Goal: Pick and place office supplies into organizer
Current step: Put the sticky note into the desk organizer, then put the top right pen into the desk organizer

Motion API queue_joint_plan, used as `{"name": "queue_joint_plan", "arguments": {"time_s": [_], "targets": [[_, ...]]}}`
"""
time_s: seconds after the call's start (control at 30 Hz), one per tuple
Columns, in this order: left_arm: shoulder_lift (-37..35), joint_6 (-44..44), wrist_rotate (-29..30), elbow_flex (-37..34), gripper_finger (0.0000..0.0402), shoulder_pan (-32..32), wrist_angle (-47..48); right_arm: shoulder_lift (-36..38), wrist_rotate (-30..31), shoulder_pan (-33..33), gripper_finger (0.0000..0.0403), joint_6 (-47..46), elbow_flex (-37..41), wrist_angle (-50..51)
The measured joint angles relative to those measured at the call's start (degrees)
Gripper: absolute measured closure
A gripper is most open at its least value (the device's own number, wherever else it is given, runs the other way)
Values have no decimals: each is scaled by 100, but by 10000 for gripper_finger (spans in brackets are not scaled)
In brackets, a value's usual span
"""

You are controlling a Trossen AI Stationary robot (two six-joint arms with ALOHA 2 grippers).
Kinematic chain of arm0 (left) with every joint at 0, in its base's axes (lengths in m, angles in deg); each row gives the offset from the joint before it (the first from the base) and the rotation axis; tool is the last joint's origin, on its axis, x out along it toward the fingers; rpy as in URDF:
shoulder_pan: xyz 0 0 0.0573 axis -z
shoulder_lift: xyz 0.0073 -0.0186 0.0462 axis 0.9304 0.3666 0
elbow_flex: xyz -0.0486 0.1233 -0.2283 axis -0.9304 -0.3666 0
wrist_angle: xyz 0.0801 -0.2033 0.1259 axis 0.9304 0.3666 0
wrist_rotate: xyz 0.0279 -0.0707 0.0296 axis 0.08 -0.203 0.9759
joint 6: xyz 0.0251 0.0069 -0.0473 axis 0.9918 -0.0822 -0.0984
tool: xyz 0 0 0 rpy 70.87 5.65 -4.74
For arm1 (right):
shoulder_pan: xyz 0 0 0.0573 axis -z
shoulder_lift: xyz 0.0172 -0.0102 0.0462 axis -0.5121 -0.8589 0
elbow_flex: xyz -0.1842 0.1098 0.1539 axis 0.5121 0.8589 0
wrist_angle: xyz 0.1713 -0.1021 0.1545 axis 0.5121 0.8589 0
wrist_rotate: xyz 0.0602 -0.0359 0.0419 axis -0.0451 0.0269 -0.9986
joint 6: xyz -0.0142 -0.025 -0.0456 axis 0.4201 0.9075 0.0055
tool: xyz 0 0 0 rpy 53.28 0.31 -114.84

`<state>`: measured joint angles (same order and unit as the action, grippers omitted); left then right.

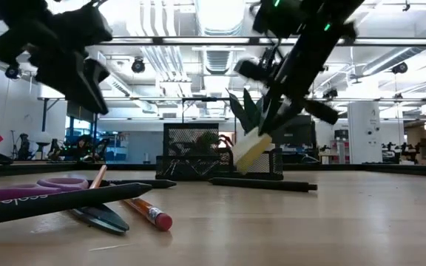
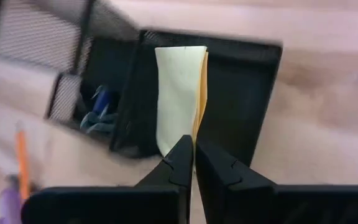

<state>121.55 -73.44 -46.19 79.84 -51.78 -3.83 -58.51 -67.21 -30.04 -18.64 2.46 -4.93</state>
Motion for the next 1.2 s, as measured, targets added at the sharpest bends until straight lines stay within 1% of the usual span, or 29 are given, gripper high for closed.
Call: {"name": "queue_joint_plan", "arguments": {"time_s": [0.17,0.27,0.33,0.4,0.5,0.57,0.6,0.67,0.7,0.77,0.83,0.87,0.93,1.0,1.03,1.2], "targets": [[-70,-82,0,-168,314,-85,-55,-336,-87,104,395,64,-300,-93],[-72,-80,-2,-253,314,-127,-59,-595,-300,135,393,56,-514,108],[-69,-80,-1,-298,314,-136,-41,-739,-491,159,387,57,-700,475],[-73,-81,0,-334,314,-136,-47,-855,-613,156,371,91,-905,1049],[-75,-80,-3,-368,314,-136,-53,-971,-637,89,336,202,-1200,1860],[-76,-80,-1,-373,314,-136,-50,-965,-448,41,308,312,-1390,2255],[-75,-79,-2,-373,314,-136,-58,-953,-258,-1,295,461,-1511,2365],[-75,-78,-1,-373,314,-136,-57,-909,201,-111,270,924,-1783,2470],[-75,-78,-3,-373,314,-136,-66,-884,375,-180,260,1304,-1928,2497],[-75,-78,-3,-373,314,-136,-62,-865,514,-356,243,2438,-2248,2460],[-75,-80,-3,-373,314,-133,-61,-865,393,-640,231,3799,-2499,2471],[-75,-79,-3,-373,314,-133,-61,-874,223,-816,228,4296,-2574,2467],[-75,-78,-3,-373,314,-133,-65,-974,-241,-1164,224,4773,-2618,2451],[-75,-80,-3,-373,314,-133,-67,-1245,-623,-1501,223,4703,-2588,2477],[-75,-80,-3,-373,314,-133,-87,-1401,-691,-1634,223,4545,-2573,2498],[-75,-86,-3,-379,314,-133,-256,-2085,-668,-2002,223,3364,-2783,2578]]}}
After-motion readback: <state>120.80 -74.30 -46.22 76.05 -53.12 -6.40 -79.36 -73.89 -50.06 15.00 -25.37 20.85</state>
